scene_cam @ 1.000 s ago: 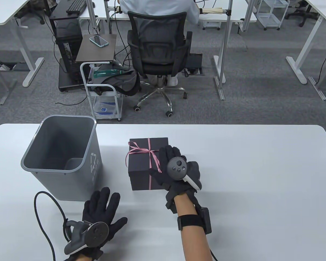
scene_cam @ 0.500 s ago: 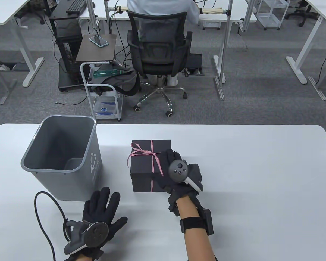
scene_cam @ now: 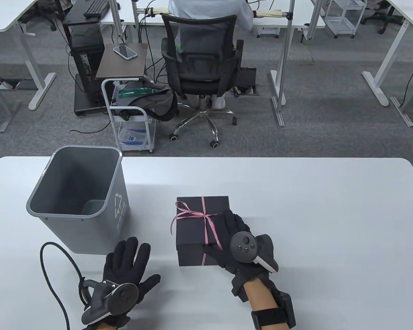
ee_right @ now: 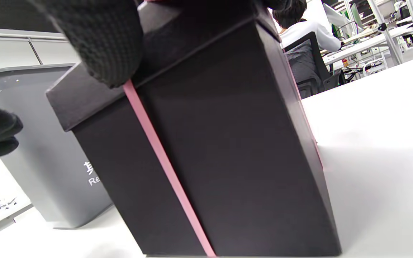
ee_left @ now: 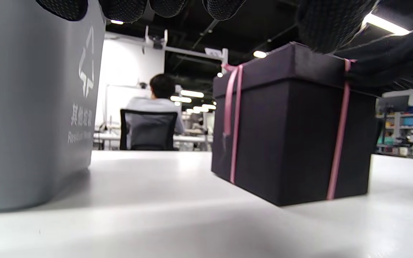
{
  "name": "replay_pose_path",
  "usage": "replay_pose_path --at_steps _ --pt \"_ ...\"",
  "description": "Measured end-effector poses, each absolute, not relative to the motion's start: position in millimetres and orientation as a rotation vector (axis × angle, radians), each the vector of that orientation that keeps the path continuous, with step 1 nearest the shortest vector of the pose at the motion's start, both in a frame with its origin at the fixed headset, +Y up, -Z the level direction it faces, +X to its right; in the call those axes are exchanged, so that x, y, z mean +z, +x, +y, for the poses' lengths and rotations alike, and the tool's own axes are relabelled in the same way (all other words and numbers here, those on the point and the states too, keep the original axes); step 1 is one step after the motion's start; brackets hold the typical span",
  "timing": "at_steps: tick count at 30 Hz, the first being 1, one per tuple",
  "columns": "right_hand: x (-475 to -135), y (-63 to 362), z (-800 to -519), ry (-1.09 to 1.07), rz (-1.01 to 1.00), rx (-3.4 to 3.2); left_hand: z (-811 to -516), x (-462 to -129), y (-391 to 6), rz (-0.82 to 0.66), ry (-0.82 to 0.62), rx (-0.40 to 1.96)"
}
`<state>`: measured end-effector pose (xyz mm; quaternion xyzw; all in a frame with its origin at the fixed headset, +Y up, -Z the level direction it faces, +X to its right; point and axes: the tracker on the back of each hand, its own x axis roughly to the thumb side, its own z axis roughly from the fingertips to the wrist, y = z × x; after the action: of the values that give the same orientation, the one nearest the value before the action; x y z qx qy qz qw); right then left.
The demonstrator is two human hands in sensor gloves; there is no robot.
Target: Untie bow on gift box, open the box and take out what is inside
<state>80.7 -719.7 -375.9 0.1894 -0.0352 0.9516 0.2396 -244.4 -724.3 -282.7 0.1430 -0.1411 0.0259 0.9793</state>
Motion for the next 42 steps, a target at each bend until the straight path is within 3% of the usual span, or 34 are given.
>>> replay_pose_path --at_steps 11,16,20,22,26,34,42 --pt "-338.9 97.5 -724.8 0.553 -0.106 2.551 -690.4 -268.7 -229.0 -0.268 0.451 -0.043" --pt "-331.1 97.5 -729.1 0.563 -0.144 2.518 -639.6 -270.3 -180.4 -0.291 0.428 -0.195" --pt "-325.7 97.1 -729.0 0.570 -0.148 2.522 -619.3 -283.4 -143.4 -0.283 0.419 -0.311" --pt "-322.7 96.1 -728.3 0.574 -0.156 2.534 -618.5 -294.5 -126.0 -0.200 0.394 -0.377" --pt "-319.1 94.5 -727.7 0.582 -0.175 2.547 -627.8 -323.8 -96.7 -0.192 0.292 -0.466" --pt "-318.5 95.8 -725.9 0.600 -0.137 2.530 -637.4 -357.9 -74.2 -0.215 0.057 -0.338" --pt "-319.2 96.9 -725.6 0.599 -0.115 2.524 -642.4 -365.7 -64.8 -0.235 0.029 -0.299"
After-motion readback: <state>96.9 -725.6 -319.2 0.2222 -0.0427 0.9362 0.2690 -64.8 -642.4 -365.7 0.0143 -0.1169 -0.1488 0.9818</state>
